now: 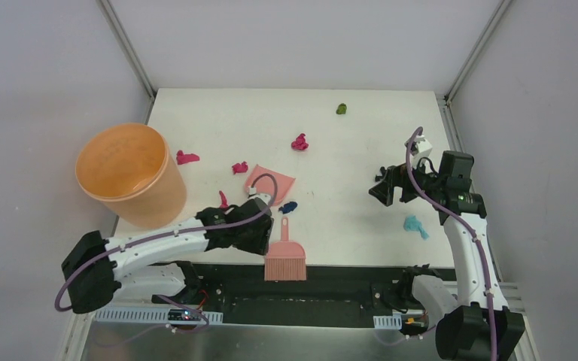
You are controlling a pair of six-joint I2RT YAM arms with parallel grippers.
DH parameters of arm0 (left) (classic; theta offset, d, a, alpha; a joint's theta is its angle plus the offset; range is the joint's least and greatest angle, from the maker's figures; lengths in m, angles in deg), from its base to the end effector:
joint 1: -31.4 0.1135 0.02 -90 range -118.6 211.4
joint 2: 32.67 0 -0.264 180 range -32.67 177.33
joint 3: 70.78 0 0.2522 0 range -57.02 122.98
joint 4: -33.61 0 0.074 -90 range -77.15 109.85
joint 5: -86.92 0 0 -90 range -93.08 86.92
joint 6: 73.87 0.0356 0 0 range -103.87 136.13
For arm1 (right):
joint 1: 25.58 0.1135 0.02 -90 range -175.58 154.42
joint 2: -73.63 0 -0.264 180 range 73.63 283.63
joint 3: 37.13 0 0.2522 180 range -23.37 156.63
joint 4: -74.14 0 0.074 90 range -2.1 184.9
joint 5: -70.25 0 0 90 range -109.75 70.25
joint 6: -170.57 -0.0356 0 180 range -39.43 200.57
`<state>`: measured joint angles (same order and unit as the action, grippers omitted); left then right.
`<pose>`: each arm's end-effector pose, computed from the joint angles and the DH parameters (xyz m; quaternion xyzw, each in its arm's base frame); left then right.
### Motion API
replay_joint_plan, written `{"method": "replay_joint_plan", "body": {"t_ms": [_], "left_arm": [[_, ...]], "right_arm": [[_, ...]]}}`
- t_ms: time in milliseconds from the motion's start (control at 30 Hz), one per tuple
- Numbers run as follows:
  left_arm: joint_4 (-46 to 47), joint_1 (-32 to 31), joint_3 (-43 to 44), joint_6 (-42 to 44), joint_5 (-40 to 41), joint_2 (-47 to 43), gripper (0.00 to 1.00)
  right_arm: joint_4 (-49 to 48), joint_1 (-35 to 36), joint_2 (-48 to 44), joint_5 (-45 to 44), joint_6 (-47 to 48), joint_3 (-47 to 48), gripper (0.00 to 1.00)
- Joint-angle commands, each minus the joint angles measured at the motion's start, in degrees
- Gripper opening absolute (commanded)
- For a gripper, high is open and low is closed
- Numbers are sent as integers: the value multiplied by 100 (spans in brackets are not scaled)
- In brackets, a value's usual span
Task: Sweep away the paper scraps from the table
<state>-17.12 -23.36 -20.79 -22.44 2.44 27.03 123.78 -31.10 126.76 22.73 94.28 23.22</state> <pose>0.1121 -0.1527 0.2037 0.1238 0.9579 -0.1534 0.2087 0.1873 0.0061 0.2888 -0.2067 0.8403 0.2640 0.4261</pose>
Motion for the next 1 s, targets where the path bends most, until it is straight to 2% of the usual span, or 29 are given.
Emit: {"method": "replay_joint_plan", "body": {"t_ms": [0,267,500,700,833,967], "left_arm": [[-27,-680,457,-338,404,650,49],[-470,-1639,783,-1026,815,1009,47],[-360,-1723,684,-1199,892,1311,40],[-215,-1729,655,-1095,1069,1611,39],[-70,-1726,609,-1093,999,1788,32],[-25,-1726,540,-1095,1046,1756,30]], "right_arm": [[-54,25,-9,116,337,-9,100],[-9,22,-17,167,360,17,100],[-54,16,32,149,292,30,100],[-71,20,44,181,305,6,100],[-31,16,45,182,348,16,100],[-19,16,-8,135,386,-5,100]]}}
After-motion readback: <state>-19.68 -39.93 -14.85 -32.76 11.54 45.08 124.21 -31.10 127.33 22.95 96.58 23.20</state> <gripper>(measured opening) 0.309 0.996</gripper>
